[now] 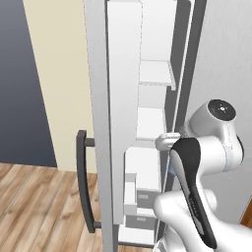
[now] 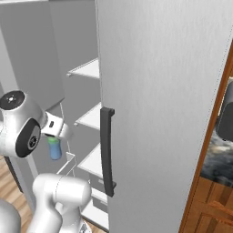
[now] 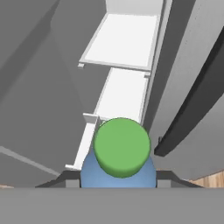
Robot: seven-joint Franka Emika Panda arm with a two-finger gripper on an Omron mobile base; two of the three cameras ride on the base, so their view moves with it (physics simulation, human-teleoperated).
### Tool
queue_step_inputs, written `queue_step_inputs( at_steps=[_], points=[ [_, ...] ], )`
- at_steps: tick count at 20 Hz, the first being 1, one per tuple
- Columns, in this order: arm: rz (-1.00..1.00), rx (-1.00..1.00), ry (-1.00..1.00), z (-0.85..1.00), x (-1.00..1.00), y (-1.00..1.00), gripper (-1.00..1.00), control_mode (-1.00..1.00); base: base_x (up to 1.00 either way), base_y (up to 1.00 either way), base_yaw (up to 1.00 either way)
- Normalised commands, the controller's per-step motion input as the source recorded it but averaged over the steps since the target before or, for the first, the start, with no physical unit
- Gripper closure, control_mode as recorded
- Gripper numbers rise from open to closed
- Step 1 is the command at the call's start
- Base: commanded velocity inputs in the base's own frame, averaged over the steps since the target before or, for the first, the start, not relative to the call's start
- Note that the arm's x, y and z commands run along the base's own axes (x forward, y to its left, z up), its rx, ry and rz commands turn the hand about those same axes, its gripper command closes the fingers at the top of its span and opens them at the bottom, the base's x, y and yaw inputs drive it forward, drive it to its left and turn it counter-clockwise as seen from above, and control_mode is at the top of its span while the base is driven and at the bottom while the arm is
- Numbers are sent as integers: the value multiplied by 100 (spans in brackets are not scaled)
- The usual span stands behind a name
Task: Take the bottled waters from the counter and place them in the freezer to freeze. Close the freezer door after placing the bottles.
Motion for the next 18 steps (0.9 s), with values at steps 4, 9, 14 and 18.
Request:
queue_step_inputs(
  at_steps=[4,9,14,18],
  points=[
    [0,0,-21,-46,48,0,100,-100,0,0,0],
    [0,0,-9,-40,43,0,100,-100,0,0,0],
    [0,0,0,-19,50,0,100,-100,0,0,0],
    [0,0,0,-23,50,0,100,-100,0,0,0]
  ],
)
